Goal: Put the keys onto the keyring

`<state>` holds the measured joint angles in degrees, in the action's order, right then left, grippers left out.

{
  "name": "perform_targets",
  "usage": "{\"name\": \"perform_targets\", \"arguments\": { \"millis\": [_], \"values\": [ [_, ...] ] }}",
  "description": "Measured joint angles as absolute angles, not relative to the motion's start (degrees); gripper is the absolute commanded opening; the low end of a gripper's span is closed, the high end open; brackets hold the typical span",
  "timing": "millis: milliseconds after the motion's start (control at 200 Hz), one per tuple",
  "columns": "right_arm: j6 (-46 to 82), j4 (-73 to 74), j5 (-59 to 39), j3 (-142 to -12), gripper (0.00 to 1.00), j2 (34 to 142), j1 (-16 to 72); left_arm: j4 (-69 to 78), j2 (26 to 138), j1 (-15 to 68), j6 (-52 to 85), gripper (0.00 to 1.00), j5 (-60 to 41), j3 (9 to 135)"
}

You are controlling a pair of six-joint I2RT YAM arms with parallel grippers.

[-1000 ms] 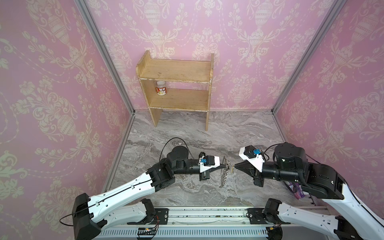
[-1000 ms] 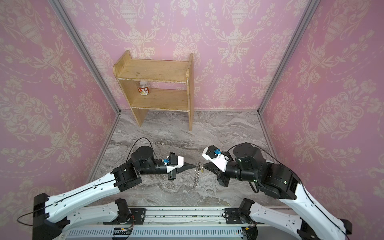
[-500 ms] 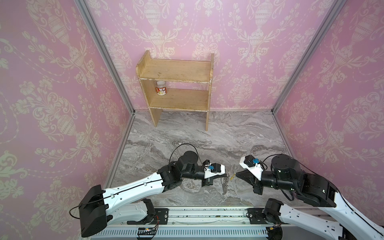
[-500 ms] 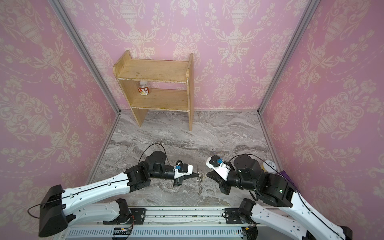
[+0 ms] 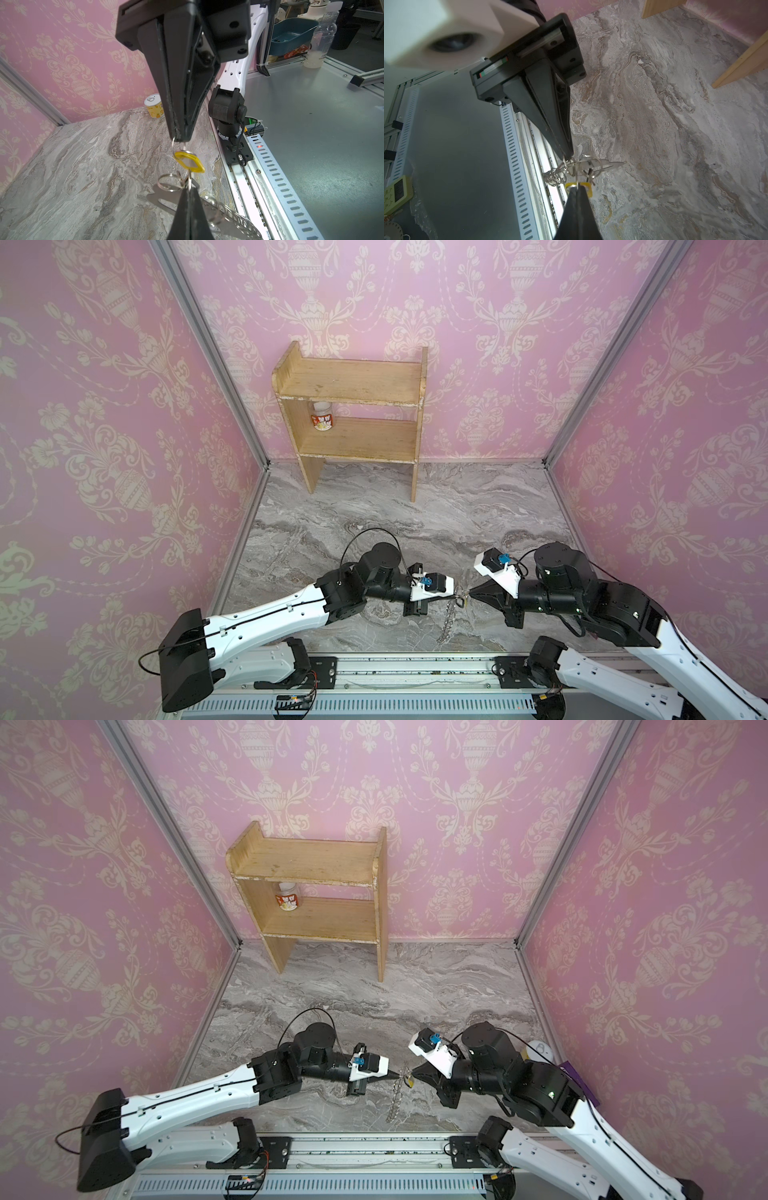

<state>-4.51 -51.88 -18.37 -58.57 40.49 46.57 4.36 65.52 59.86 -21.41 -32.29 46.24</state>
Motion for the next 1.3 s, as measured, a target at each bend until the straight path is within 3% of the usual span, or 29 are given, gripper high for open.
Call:
{"name": "perform_targets", "arguments": {
  "millis": [1301],
  "values": [
    [-4.2,-51.2,-20.4,-58.0,0.00,41.5,46.6,1.3,64.1,59.9,-25.1,0.00,-31.1,47.3]
  ]
}}
